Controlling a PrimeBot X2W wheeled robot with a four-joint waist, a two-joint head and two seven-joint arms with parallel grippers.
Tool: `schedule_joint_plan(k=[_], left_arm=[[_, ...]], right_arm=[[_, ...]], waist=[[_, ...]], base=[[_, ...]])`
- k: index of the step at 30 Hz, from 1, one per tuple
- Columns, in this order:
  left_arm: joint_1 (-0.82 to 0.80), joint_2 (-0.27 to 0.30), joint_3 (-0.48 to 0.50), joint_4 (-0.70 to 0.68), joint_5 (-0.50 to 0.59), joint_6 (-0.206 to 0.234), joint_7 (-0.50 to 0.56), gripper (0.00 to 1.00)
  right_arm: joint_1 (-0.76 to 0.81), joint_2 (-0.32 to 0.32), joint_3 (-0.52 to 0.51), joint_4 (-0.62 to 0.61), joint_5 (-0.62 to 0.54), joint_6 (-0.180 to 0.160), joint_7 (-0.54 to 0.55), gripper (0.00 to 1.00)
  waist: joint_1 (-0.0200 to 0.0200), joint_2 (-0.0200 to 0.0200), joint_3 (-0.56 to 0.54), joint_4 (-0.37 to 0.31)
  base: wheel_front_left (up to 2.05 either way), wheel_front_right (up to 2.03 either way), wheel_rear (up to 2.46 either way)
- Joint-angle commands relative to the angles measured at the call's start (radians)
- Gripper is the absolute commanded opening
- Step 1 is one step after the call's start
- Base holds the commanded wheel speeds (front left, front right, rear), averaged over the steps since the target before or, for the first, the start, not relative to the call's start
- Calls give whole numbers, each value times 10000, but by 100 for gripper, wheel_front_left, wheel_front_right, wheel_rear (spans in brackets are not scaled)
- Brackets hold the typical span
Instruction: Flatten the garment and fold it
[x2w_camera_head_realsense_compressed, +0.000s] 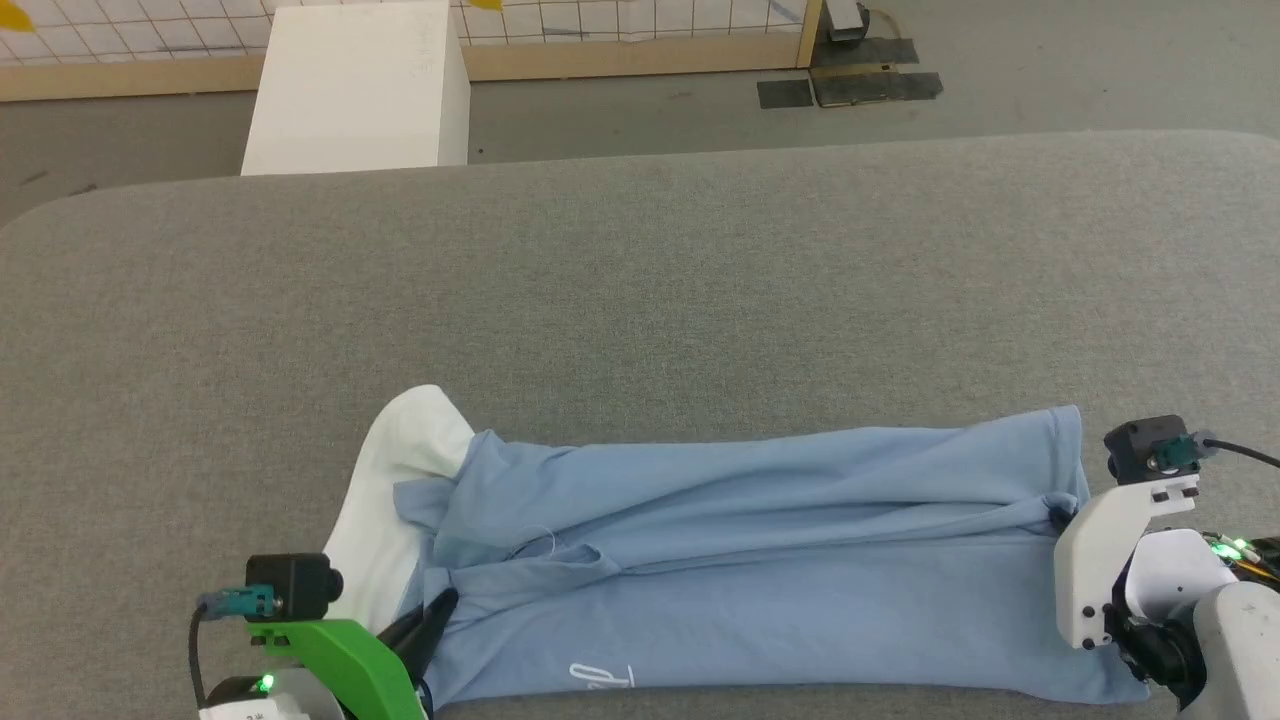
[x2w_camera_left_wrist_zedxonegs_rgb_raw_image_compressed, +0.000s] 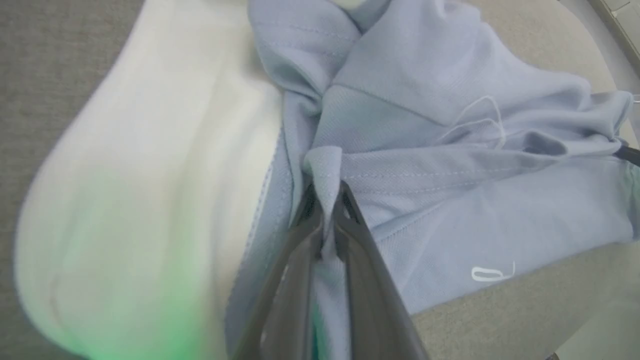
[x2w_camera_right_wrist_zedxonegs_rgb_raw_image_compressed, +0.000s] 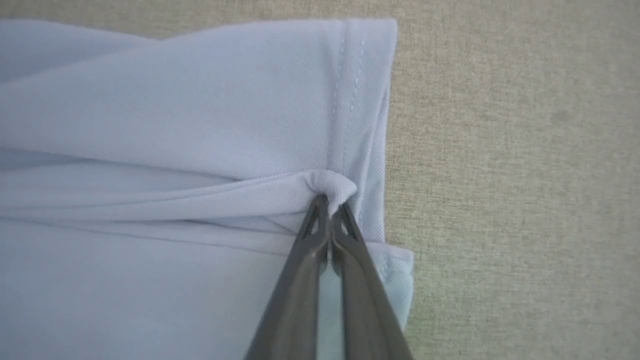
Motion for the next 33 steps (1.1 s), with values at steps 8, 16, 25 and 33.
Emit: schedule_joint_plan(k=[8, 16, 25, 33], left_arm=[[120, -531, 345, -145, 378, 187, -1532, 100], [-93, -1113, 823, -12, 1529, 652, -4425, 100], [-1526, -1925, 1611, 676, 3644, 979, -5292, 100], [-1698, -2314, 2142, 995, 4853, 624, -5295, 100]], right_arm=[[1066, 498, -1049, -909, 455, -13, -394, 100], [1905, 1402, -2365, -1988, 633, -13, -2135, 100], [1873, 2080, -3680, -1745, 289, -13, -2924, 100], [1214, 2127, -4396, -246, 358, -13, -2058, 100]], waist=[[1, 0, -369, 265], [1, 0, -661, 489], [1, 0, -832, 761], [1, 0, -996, 675]], base=[[0, 0, 0], [0, 0, 0], [0, 0, 0], [0, 0, 0]])
